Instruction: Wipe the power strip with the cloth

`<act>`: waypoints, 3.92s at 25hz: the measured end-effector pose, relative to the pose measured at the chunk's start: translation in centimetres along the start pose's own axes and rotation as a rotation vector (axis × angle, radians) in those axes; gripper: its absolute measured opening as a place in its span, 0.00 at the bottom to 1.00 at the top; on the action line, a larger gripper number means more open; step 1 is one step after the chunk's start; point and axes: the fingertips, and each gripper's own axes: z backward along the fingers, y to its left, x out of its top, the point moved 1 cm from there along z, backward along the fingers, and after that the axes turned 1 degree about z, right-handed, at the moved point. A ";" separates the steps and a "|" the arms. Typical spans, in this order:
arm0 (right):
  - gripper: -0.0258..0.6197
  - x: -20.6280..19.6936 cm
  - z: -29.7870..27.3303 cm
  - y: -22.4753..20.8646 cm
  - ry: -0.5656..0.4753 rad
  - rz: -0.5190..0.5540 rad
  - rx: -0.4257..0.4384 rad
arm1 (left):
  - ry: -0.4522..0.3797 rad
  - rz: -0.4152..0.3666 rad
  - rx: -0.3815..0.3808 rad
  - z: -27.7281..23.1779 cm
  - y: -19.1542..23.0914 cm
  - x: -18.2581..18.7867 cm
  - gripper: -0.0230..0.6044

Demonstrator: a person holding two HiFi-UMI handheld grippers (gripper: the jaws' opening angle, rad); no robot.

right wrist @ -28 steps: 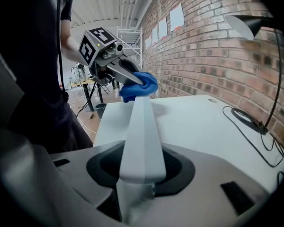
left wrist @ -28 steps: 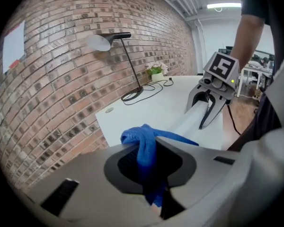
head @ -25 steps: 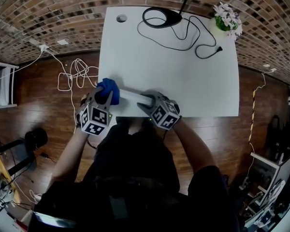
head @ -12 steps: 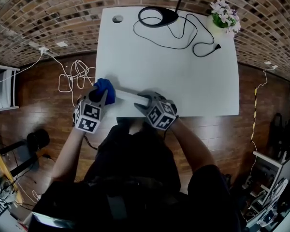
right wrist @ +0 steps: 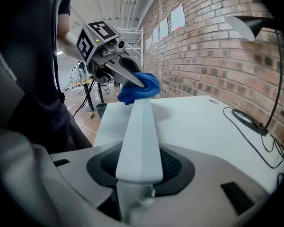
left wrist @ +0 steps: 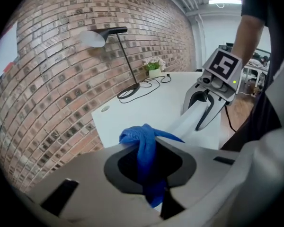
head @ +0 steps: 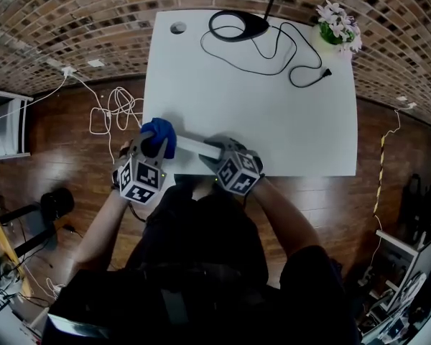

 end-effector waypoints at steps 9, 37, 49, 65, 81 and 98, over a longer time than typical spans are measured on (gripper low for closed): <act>0.28 0.1 0.0 0.1 -0.006 0.007 -0.007 | -0.044 -0.031 0.001 -0.1 -2.8 1.2 0.13; 0.28 -0.1 0.0 0.0 -0.014 0.012 -0.012 | -0.070 -0.012 -0.052 -1.0 -8.5 3.6 0.13; 0.28 0.1 -0.2 0.3 -0.024 0.034 -0.024 | 0.003 -0.006 -0.301 -1.8 -11.4 6.0 0.13; 0.28 -0.2 0.4 0.3 -0.047 0.069 -0.039 | 0.063 0.078 -0.538 -2.8 -14.4 9.0 0.12; 0.28 0.1 0.1 0.2 -0.022 0.040 -0.023 | -0.048 0.161 -0.511 -2.5 -13.4 8.7 0.12; 0.28 0.1 0.1 0.2 -0.026 0.039 -0.035 | -0.047 0.184 -0.452 -1.7 -9.1 6.0 0.13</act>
